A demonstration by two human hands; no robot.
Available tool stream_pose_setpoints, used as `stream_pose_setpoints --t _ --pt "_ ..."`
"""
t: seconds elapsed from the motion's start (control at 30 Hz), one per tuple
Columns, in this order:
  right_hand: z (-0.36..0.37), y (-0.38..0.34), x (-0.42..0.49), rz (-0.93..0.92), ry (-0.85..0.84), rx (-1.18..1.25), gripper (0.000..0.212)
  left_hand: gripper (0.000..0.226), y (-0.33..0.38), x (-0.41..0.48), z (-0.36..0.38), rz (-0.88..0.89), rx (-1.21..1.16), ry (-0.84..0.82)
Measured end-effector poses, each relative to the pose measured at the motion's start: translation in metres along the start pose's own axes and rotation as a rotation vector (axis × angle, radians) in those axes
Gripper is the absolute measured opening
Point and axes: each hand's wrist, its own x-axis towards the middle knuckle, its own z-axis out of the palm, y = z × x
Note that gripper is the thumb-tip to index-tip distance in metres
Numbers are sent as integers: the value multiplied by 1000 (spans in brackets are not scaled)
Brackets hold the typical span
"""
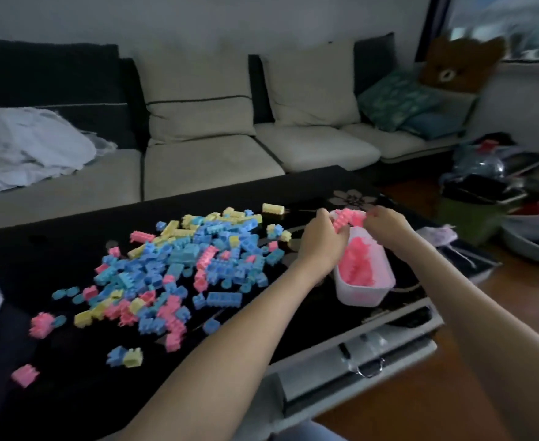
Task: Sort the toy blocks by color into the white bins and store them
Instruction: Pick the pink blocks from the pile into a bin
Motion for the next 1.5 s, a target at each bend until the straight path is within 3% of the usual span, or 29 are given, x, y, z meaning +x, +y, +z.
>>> stream_pose_setpoints --t 0.1,0.2,0.33,0.43,0.6,0.77,0.9,1.03,1.17,1.33,1.5 --pt "-3 17 1 -8 -89 -70 35 51 4 4 24 30 306 -112" --pt "-8 17 4 -172 62 -210 30 56 -1 12 26 7 435 -217" --pt "11 -25 3 -337 169 -70 25 43 -27 22 -13 -23 443 -81" --pt "41 -82 -13 -431 -26 93 27 41 -64 22 -64 -105 530 -49" --pt "113 -159 -46 -848 -390 -15 26 45 -155 -35 -174 -46 571 29" --pt "162 -202 -83 -1115 -735 -182 31 37 -221 -93 -249 -179 628 72" --pt "179 -210 -87 -1099 -821 -249 38 31 -242 -105 -262 -166 642 -52" --pt "184 -217 -84 -1051 -769 -317 40 27 -251 -104 -261 -98 599 -118" --pt "187 -228 -77 -1031 -692 -323 33 27 -263 -104 -266 -113 517 -78" --pt "197 -248 -49 -849 -481 -129 35 24 -274 -82 -280 -125 352 158" --pt "218 -267 -10 -720 -393 -129 38 31 -272 -38 -283 -204 425 105"
